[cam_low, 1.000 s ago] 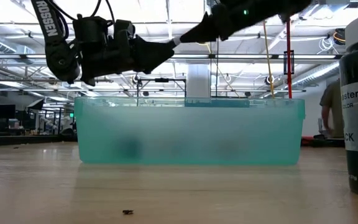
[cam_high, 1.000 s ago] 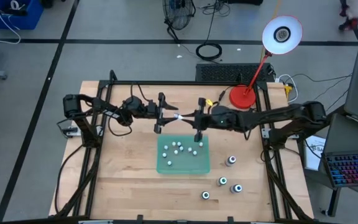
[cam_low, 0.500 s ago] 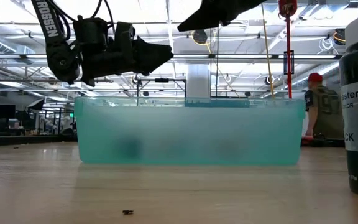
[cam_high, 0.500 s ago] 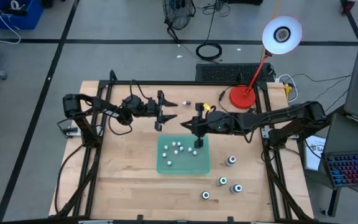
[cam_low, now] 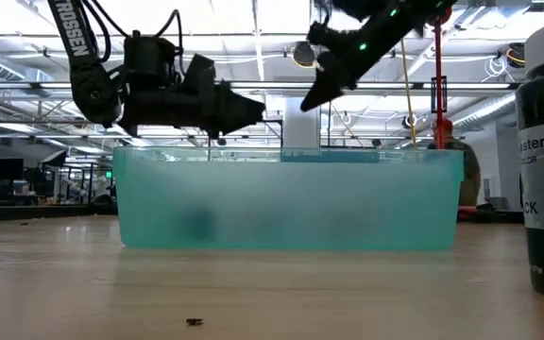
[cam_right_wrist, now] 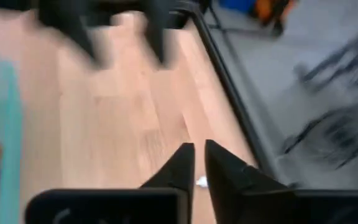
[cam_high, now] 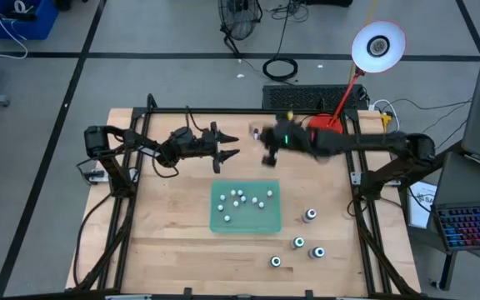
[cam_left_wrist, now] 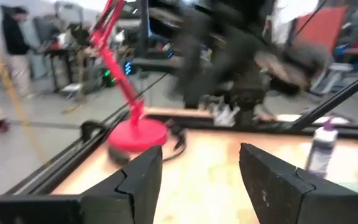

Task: Pick & Place food coloring
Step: Put the small purple food coloring bottle into the blue bin

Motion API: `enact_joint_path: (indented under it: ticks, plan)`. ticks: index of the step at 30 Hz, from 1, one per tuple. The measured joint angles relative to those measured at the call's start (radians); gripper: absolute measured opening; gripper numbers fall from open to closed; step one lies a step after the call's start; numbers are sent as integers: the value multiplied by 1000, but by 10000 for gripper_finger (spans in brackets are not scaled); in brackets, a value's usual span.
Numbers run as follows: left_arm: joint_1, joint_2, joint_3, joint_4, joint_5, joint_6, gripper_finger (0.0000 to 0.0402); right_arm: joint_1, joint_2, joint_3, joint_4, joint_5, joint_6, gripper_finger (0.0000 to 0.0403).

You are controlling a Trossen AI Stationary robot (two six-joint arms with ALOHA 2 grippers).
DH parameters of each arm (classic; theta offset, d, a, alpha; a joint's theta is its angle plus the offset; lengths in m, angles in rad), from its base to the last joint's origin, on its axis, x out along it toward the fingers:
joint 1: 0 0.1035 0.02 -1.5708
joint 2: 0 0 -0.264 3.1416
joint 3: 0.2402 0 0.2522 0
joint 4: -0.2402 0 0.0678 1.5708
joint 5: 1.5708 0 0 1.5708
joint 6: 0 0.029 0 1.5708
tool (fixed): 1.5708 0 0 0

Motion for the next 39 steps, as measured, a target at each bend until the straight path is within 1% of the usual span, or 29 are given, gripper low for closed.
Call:
enact_joint_path:
  ticks: [3, 4, 5, 7, 10, 13, 14, 17, 20, 22, 24, 26, 29, 31, 33, 35, 39]
  plan:
    - [2, 0, 0, -28, -48, 17, 208, -166, 37, 47, -10, -237, 131, 72]
    - [2, 0, 0, -28, -57, 22, 207, -209, 52, 61, -19, -282, 154, 89]
    - [4, 0, 0, -28, -63, 27, 207, -243, 72, 75, -20, -301, 173, 107]
    - [5, 0, 0, -29, -64, 47, 208, -285, 115, 95, -19, -300, 202, 143]
    - [4, 0, 0, -45, -65, 53, 209, -300, 211, 138, -30, -302, 279, 196]
    - [5, 0, 0, -68, -70, 67, 209, -294, 339, 211, -109, -294, 326, 230]
    - [5, 0, 0, -78, -70, 73, 209, -292, 385, 245, -149, -269, 336, 236]
    - [5, 0, 0, -95, -71, 72, 209, -295, 508, 368, -322, -177, 355, 240]
    - [5, 0, 0, -107, -71, 67, 209, -308, 584, 471, -447, -148, 402, 235]
    - [5, 0, 0, -109, -71, 66, 209, -313, 605, 514, -459, -148, 429, 231]
    - [5, 0, 0, -114, -71, 66, 209, -320, 607, 527, -450, -150, 451, 226]
    - [5, 0, 0, -132, -71, 67, 209, -331, 609, 529, -417, -189, 485, 223]
    - [5, 0, 0, -164, -71, 64, 209, -354, 611, 529, -426, -277, 533, 220]
    - [5, 0, -1, -184, -71, 64, 209, -367, 614, 529, -437, -304, 552, 220]
    - [5, 0, -1, -186, -69, 64, 209, -373, 625, 529, -443, -306, 563, 220]
    - [5, 0, -1, -184, -52, 67, 209, -377, 629, 526, -467, -312, 570, 220]
    - [5, -28, -2, -192, 17, 68, 209, -380, 650, 530, -456, -383, 577, 219]
